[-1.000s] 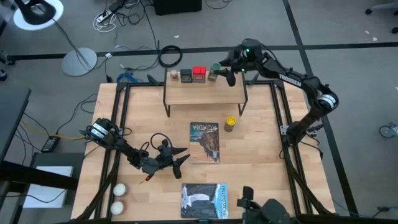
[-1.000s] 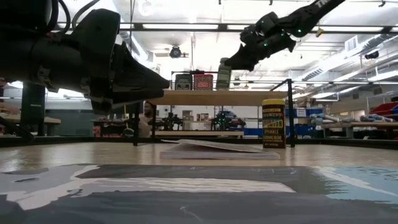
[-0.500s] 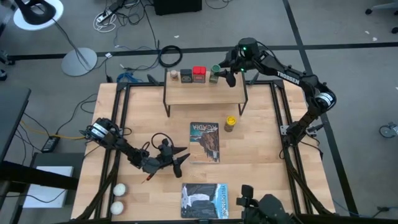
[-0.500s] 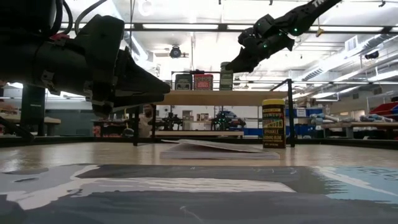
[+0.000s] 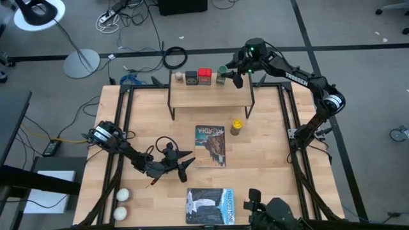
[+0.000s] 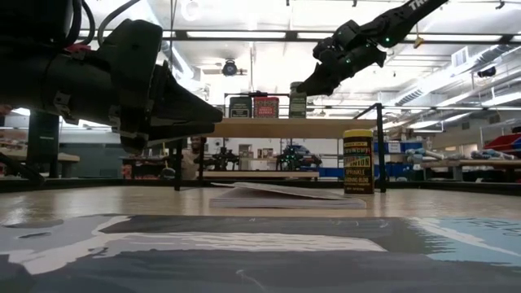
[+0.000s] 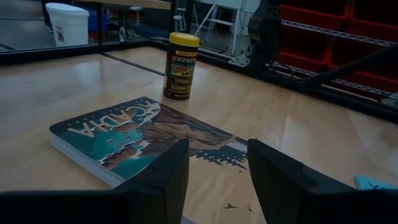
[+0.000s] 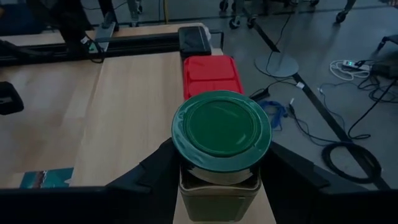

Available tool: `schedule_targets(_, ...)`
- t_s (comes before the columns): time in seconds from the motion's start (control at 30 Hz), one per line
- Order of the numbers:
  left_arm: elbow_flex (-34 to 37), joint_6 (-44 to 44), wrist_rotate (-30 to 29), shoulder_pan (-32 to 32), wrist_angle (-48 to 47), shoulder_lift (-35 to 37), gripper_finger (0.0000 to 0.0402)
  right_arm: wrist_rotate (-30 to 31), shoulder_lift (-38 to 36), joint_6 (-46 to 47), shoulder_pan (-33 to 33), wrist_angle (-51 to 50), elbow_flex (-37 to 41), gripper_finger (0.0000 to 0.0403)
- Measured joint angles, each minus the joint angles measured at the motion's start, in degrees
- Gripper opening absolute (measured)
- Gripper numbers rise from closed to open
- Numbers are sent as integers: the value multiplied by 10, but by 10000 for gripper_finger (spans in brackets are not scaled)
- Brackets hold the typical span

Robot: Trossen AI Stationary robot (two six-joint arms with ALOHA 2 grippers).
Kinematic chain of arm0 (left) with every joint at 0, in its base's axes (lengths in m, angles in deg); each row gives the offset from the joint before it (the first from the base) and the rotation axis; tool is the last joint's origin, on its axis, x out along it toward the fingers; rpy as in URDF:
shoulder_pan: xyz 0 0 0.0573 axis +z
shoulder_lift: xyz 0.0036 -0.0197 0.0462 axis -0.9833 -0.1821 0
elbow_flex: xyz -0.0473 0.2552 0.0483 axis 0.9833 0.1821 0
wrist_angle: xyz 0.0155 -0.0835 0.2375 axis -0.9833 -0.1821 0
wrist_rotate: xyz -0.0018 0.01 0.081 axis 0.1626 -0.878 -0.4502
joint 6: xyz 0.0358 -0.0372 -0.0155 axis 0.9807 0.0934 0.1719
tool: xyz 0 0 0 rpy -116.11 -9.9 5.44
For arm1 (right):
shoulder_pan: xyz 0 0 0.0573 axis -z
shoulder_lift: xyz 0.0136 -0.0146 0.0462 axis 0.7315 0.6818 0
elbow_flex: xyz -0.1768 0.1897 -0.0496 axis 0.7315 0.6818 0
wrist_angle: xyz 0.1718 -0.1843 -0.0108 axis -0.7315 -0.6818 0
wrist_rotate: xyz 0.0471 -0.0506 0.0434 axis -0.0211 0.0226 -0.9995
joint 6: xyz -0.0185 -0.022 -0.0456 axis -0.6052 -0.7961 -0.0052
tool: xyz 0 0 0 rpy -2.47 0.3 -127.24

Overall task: Shelf spices
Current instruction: Put the green seasoning bottle on the shelf

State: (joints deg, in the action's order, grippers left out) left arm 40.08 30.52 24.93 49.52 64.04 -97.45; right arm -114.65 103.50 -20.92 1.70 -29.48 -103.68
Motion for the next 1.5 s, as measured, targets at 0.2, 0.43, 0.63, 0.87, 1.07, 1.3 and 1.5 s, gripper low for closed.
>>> schedule_targets(0.2, 0, 0, 0, 0, 0, 0, 167, 2, 0, 1, -5, -2, 0, 204)
schedule_targets(0.43, 0, 0, 0, 0, 0, 0, 167, 13, 0, -11, -19, -1, 0, 226)
schedule_targets(0.63, 0, 0, 0, 0, 0, 0, 167, 35, 0, -18, -32, -1, 0, 230)
schedule_targets(0.87, 0, 0, 0, 0, 0, 0, 167, 40, 0, -19, -36, 2, -1, 258)
schedule_targets(1.07, 0, 0, 0, 0, 0, 0, 167, 49, 0, -19, -36, 16, -1, 271)
schedule_targets(1.3, 0, 0, 0, 0, -1, 0, 167, 44, 0, 3, -38, 50, -1, 269)
schedule_targets(1.5, 0, 0, 0, 0, -6, 0, 167, 45, 0, 4, -48, 51, -1, 267)
